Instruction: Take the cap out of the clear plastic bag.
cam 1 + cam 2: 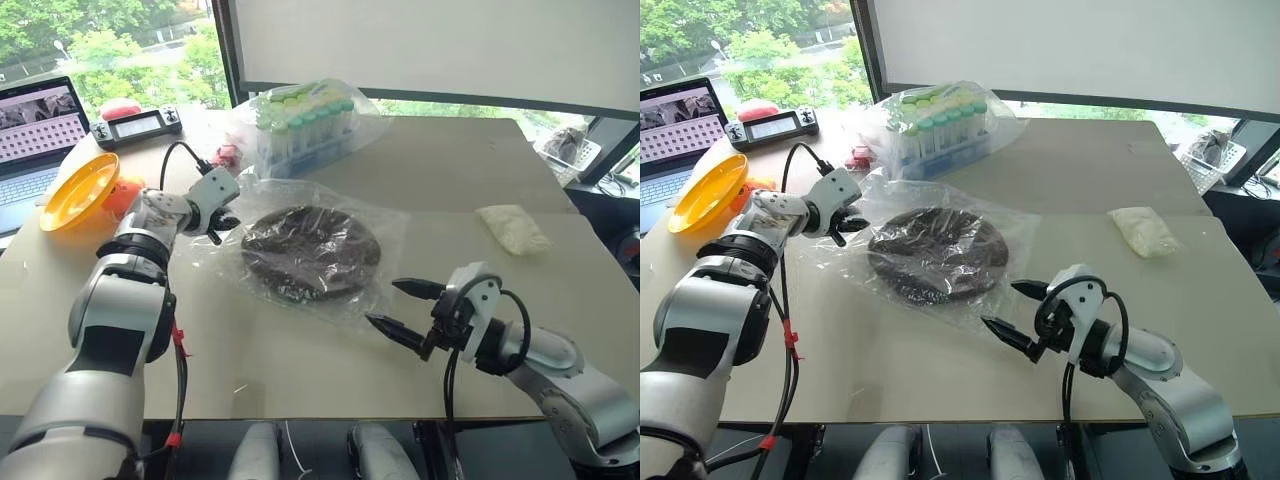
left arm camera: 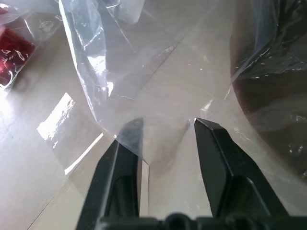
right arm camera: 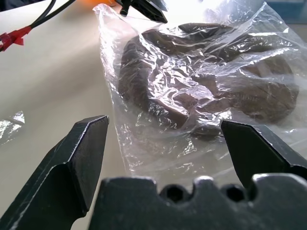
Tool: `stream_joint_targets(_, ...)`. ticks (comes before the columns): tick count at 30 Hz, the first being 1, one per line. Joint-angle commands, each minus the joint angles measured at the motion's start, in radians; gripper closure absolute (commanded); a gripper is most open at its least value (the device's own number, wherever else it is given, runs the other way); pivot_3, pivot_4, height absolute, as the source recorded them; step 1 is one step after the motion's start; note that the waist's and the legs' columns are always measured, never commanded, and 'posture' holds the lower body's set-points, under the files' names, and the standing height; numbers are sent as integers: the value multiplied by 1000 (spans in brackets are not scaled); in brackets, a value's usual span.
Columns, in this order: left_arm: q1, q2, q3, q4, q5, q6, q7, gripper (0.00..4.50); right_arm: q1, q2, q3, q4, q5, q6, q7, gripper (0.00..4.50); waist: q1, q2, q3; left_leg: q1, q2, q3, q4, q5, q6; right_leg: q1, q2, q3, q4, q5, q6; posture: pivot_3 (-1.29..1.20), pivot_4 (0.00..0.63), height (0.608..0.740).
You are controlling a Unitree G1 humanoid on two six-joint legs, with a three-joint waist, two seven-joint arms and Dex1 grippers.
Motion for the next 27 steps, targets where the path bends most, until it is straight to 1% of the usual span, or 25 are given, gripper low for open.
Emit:
stream_joint_targets(1,-66,24,55,-16,-14,-34,25,1201,-13,0,-10,-32,15,4,-2,0,2,0,0,0,0,0,0,0,0,0,0,0,0,0,0,0,150,740)
stream_joint_targets(2,-80,33,74,-21,-28,-43,6,962,-12,-1,-11,-32,16,6,-2,0,4,0,0,0,0,0,0,0,0,0,0,0,0,0,0,0,150,740)
stream_joint_targets(4,-101,44,106,-29,-51,-52,-28,308,-13,-3,-11,-30,17,9,-2,0,5,-1,0,0,0,0,0,0,0,0,0,0,0,0,0,0,150,740)
stream_joint_targets(7,-139,68,159,-63,-104,-80,-160,308,-11,-4,-12,-26,17,11,-1,0,5,-1,0,-1,0,0,0,0,0,0,0,0,0,0,0,0,150,740)
stream_joint_targets(8,-148,71,179,-77,-130,-76,-222,308,-10,-4,-14,-25,18,11,-1,0,5,-1,0,-1,0,0,0,0,0,0,0,0,0,0,0,0,150,740)
stream_joint_targets(9,-155,71,202,-107,-171,-59,-321,308,-8,-6,-22,-22,21,12,1,0,5,-1,0,-1,0,0,0,0,0,0,0,0,0,0,0,0,150,740)
stream_joint_targets(10,-147,68,224,-172,-239,0,-483,308,-4,-15,-43,-16,30,11,9,0,5,-1,0,-1,0,0,0,0,0,0,0,0,0,0,0,0,150,740)
stream_joint_targets(12,-122,63,244,-281,-330,103,-696,308,3,-28,-76,-8,44,11,22,0,7,0,1,-1,0,0,0,0,0,0,0,-1,0,0,0,0,150,740)
stream_joint_targets(13,-35,94,189,-457,-435,204,-783,308,13,-45,-110,-3,59,11,37,0,6,0,0,-1,0,0,0,0,-1,0,0,-1,0,0,0,0,150,740)
stream_joint_targets(15,100,145,114,-727,-583,357,-856,308,28,-67,-157,3,80,12,57,0,-2,2,0,0,0,1,0,0,-1,1,-1,0,0,0,-1,0,150,740)
stream_joint_targets(16,212,169,78,-924,-654,453,-865,308,42,-83,-200,6,98,16,69,0,-9,3,0,1,0,0,0,0,-1,2,-1,0,1,0,-1,0,150,740)
stream_joint_targets(17,320,185,45,-1084,-666,476,-865,308,59,-98,-243,12,114,20,81,0,-20,5,-1,1,1,0,-1,0,0,1,-1,1,1,0,-1,0,150,740)
stream_joint_targets(18,400,197,26,-1203,-671,497,-865,308,72,-109,-273,17,127,23,89,0,-23,7,-1,2,1,1,-1,0,0,1,-1,1,1,0,-1,0,150,740)
stream_joint_targets(20,521,186,1,-1364,-667,528,-810,308,106,-134,-335,32,138,27,104,0,-21,7,-1,6,0,1,-1,0,0,5,-1,2,5,0,-1,0,150,740)
stream_joint_targets(22,586,160,-10,-1441,-661,543,-752,308,131,-147,-373,44,135,28,113,0,-16,6,0,6,0,0,-1,0,0,4,-1,2,5,0,-2,0,150,740)
stream_joint_targets(23,601,156,-10,-1462,-659,549,-738,308,136,-151,-380,46,136,28,114,0,-14,5,0,8,1,0,1,0,0,7,0,1,6,0,-2,0,150,740)
stream_joint_targets(24,627,143,-29,-1473,-613,501,-706,308,148,-157,-393,50,131,26,117,0,-12,5,1,10,1,-1,2,1,0,9,1,1,6,0,-1,0,150,740)
stream_joint_targets(25,647,111,-45,-1486,-590,482,-660,308,162,-161,-409,48,131,28,119,0,-12,5,0,12,1,-1,2,1,1,11,1,1,6,-3,4,0,150,740)
stream_joint_targets(27,675,60,-82,-1491,-522,410,-577,308,182,-165,-432,39,133,33,116,0,-9,8,-1,17,1,0,1,2,2,17,1,1,3,-3,4,0,150,740)
